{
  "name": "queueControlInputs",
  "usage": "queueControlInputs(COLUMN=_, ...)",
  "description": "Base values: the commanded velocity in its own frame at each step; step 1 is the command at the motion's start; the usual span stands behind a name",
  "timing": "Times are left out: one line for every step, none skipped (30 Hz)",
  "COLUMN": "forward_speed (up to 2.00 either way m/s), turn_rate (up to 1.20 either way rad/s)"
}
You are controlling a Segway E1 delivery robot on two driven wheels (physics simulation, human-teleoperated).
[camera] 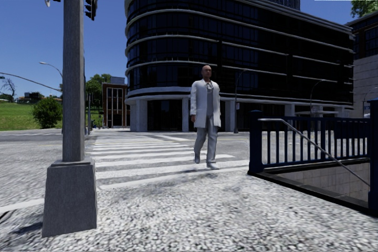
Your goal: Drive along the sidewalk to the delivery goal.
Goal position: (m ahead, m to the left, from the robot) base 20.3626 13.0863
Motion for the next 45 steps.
queueControlInputs(forward_speed=2.0, turn_rate=0.0)
queueControlInputs(forward_speed=2.0, turn_rate=0.0)
queueControlInputs(forward_speed=2.0, turn_rate=0.0)
queueControlInputs(forward_speed=2.0, turn_rate=0.0)
queueControlInputs(forward_speed=2.0, turn_rate=0.05)
queueControlInputs(forward_speed=2.0, turn_rate=0.05)
queueControlInputs(forward_speed=2.0, turn_rate=0.25)
queueControlInputs(forward_speed=2.0, turn_rate=0.35)
queueControlInputs(forward_speed=1.98, turn_rate=0.39)
queueControlInputs(forward_speed=1.88, turn_rate=0.44)
queueControlInputs(forward_speed=1.77, turn_rate=0.47)
queueControlInputs(forward_speed=1.68, turn_rate=0.49)
queueControlInputs(forward_speed=1.63, turn_rate=0.54)
queueControlInputs(forward_speed=1.63, turn_rate=0.55)
queueControlInputs(forward_speed=1.62, turn_rate=0.57)
queueControlInputs(forward_speed=1.62, turn_rate=0.57)
queueControlInputs(forward_speed=1.62, turn_rate=0.58)
queueControlInputs(forward_speed=1.62, turn_rate=0.58)
queueControlInputs(forward_speed=1.62, turn_rate=0.58)
queueControlInputs(forward_speed=1.62, turn_rate=0.58)
queueControlInputs(forward_speed=1.62, turn_rate=0.52)
queueControlInputs(forward_speed=1.62, turn_rate=0.38)
queueControlInputs(forward_speed=1.62, turn_rate=0.35)
queueControlInputs(forward_speed=1.62, turn_rate=0.34)
queueControlInputs(forward_speed=1.62, turn_rate=0.34)
queueControlInputs(forward_speed=1.62, turn_rate=0.34)
queueControlInputs(forward_speed=1.62, turn_rate=0.24)
queueControlInputs(forward_speed=1.62, turn_rate=0.0)
queueControlInputs(forward_speed=1.62, turn_rate=0.0)
queueControlInputs(forward_speed=1.62, turn_rate=0.0)
queueControlInputs(forward_speed=1.62, turn_rate=0.0)
queueControlInputs(forward_speed=1.62, turn_rate=0.0)
queueControlInputs(forward_speed=1.62, turn_rate=0.0)
queueControlInputs(forward_speed=1.62, turn_rate=0.0)
queueControlInputs(forward_speed=1.62, turn_rate=0.0)
queueControlInputs(forward_speed=1.62, turn_rate=0.0)
queueControlInputs(forward_speed=1.62, turn_rate=0.0)
queueControlInputs(forward_speed=1.62, turn_rate=0.0)
queueControlInputs(forward_speed=1.62, turn_rate=0.0)
queueControlInputs(forward_speed=1.62, turn_rate=0.0)
queueControlInputs(forward_speed=1.62, turn_rate=0.1)
queueControlInputs(forward_speed=1.62, turn_rate=0.16)
queueControlInputs(forward_speed=1.62, turn_rate=0.19)
queueControlInputs(forward_speed=1.61, turn_rate=0.21)
queueControlInputs(forward_speed=1.61, turn_rate=0.21)
